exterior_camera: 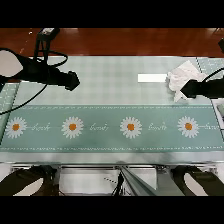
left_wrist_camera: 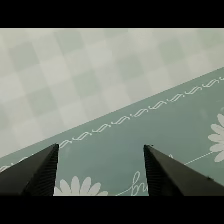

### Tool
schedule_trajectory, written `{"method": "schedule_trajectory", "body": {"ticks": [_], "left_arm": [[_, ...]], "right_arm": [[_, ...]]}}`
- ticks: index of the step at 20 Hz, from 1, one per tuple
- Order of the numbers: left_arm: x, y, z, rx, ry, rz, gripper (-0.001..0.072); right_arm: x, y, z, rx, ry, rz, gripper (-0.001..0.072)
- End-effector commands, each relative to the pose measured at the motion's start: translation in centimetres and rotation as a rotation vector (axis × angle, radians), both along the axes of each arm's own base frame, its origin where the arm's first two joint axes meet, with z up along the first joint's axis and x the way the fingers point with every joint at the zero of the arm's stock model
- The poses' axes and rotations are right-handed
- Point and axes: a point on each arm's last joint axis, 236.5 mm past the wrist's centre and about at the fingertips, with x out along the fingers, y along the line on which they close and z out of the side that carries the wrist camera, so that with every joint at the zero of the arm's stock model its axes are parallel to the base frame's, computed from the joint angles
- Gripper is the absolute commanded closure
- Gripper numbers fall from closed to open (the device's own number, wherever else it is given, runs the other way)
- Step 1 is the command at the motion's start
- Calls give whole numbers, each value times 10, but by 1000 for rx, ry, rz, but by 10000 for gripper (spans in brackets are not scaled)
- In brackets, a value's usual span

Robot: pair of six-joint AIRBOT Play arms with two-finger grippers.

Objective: Fold the shirts.

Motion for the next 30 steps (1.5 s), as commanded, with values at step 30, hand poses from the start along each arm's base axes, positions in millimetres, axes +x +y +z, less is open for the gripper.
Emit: {"method": "schedule_trajectory", "body": {"ticks": [30], "left_arm": [[38, -10, -15, -24, -62, 26, 90]], "right_arm": [[126, -160, -39, -97, -292, -522, 111]]}}
